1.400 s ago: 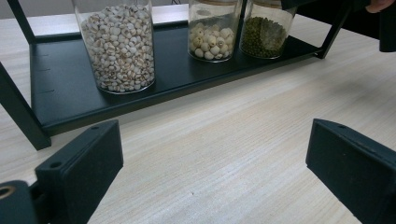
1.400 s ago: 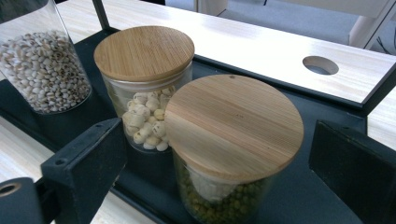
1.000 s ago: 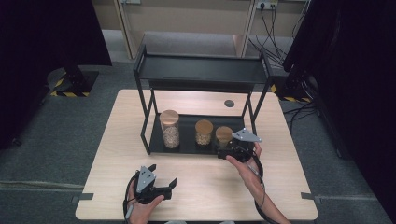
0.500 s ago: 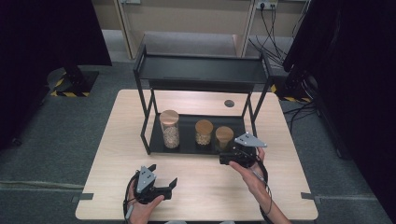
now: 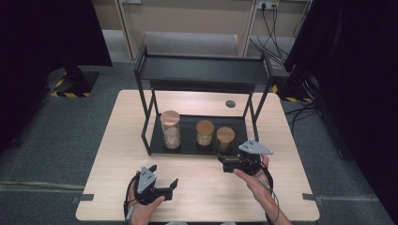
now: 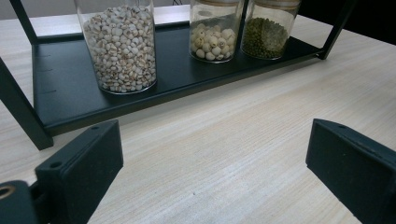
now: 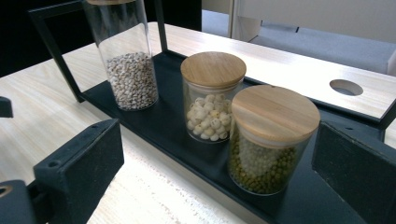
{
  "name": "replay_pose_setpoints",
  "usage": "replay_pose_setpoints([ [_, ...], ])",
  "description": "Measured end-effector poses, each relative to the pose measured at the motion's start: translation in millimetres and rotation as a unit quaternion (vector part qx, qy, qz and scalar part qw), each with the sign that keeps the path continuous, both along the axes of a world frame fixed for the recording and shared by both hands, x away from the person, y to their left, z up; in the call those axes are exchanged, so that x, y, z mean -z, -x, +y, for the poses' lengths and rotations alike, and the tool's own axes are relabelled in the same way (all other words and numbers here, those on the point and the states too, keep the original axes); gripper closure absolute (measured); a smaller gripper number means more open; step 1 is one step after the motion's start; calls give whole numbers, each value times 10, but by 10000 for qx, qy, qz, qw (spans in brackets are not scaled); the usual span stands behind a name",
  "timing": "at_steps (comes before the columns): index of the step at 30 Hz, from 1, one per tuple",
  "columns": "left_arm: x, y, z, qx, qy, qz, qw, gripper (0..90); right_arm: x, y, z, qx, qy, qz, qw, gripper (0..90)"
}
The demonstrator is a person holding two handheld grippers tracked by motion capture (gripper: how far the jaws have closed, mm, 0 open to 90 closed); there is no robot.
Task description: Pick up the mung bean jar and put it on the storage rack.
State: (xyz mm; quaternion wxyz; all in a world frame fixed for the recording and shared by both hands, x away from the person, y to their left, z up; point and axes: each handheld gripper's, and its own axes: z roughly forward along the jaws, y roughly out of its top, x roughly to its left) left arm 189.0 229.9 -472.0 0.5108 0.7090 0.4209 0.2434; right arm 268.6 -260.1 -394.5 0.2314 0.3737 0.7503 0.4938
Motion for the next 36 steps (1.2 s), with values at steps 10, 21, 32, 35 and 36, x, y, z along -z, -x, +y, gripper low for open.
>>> replay_pose_setpoints([
  [10, 2, -5, 0, 1, -2, 21, 10000, 35, 70, 82, -67, -118, -26, 15, 9999, 27],
  [21, 1, -4, -6, 4, -13, 24, 10000, 34, 134, 190, -157, -227, -195, 39, 9995, 27],
  [32, -2, 0, -3, -4, -8, 6, 10000, 34, 205, 265, -184, -317, -269, 53, 9991, 27],
  [35, -1, -1, -4, -5, -9, 11, 10000, 34, 229, 285, -198, -333, -314, 51, 9989, 27],
  [36, -1, -2, -4, -3, -9, 17, 10000, 34, 237, 291, -203, -346, -316, 49, 9989, 27],
])
